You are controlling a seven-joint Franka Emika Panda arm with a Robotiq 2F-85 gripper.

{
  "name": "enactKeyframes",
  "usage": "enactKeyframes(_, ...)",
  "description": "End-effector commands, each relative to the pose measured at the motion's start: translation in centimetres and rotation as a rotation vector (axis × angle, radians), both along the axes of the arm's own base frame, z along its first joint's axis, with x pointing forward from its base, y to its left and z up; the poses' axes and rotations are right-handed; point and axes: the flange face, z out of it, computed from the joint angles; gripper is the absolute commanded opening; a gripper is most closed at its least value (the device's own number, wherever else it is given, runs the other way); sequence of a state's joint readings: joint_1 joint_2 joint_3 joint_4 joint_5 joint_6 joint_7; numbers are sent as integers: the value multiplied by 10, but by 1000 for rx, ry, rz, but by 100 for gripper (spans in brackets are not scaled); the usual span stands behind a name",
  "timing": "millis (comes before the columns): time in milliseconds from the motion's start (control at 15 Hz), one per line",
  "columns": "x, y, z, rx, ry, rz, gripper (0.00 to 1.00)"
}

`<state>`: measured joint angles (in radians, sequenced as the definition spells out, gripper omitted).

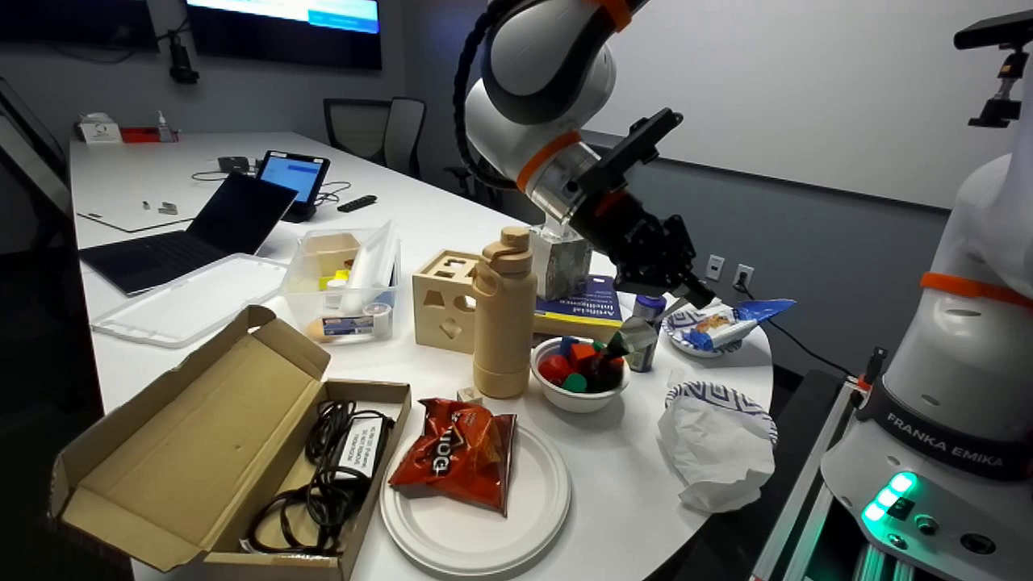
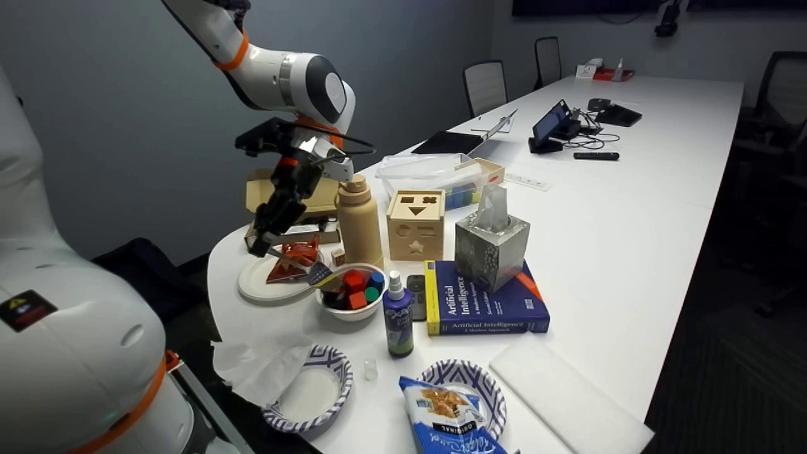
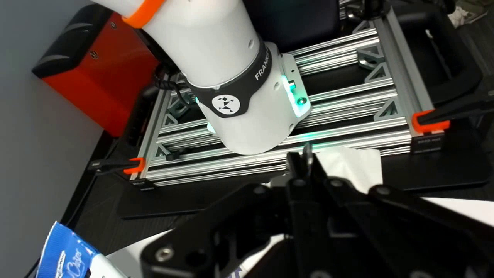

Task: Stir the white bowl with the kitchen utensil

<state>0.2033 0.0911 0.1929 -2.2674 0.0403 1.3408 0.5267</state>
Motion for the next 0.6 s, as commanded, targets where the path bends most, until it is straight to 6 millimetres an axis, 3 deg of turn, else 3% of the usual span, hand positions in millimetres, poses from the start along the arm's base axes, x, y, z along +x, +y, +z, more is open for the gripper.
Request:
enactKeyframes(0,8,6,-19,-10,53,54,1)
enactKeyframes(267,19,11,-35,-1,0,87,1)
enactKeyframes(533,23,12,-34,57,-48,88,1)
